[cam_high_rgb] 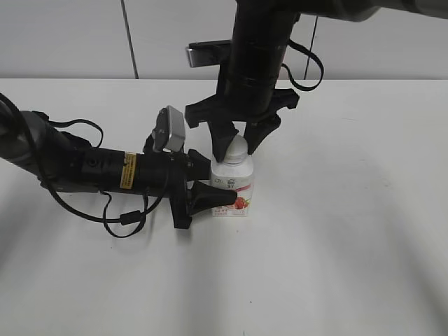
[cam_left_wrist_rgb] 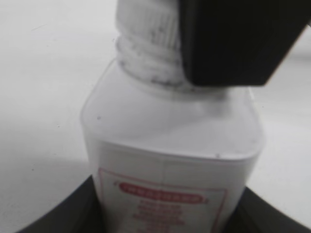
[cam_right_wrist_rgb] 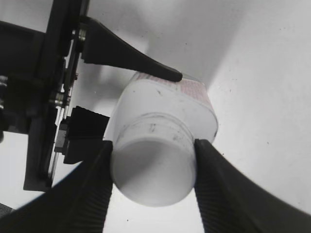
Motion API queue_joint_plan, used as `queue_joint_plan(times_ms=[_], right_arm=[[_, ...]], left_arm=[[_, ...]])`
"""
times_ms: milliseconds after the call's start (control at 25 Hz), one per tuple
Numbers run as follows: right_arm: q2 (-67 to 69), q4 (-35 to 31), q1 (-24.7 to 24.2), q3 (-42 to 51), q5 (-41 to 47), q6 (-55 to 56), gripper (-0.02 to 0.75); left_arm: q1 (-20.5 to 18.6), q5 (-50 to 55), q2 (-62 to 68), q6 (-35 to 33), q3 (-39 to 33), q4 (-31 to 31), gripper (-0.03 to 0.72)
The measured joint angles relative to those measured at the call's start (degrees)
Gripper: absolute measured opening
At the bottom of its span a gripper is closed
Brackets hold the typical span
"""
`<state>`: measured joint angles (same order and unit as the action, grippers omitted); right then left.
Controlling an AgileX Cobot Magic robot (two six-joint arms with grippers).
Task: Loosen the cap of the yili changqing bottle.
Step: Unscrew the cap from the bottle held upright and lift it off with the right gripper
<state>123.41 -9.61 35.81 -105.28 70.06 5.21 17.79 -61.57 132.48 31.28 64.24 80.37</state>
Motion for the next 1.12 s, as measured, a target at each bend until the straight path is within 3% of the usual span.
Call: queue_joint_plan(times_ms=[520,640,920,1120], right_arm=[[-2.3,0.3,0.0,0.7,0.4,-3.3,0.398],[-2.4,0.3,0.0,0.7,0.4,-11.9,0.398],[-3.9,-0.1,0.0,0.3,0.3,-46.4,0.396],[-4.0,0.4,0.0,0.3,0.3,-46.1,0.396]], left_arm=[[0.0,-2.3,-0.2,0.0,0.1,0.0,0.361],[0.0,-2.3,-0.2,0.0,0.1,0.0,0.361],[0.0,-0.1,0.0,0.0,0.0,0.7,0.360],[0.0,-0.1,0.0,0.0,0.0,0.7,0.360]])
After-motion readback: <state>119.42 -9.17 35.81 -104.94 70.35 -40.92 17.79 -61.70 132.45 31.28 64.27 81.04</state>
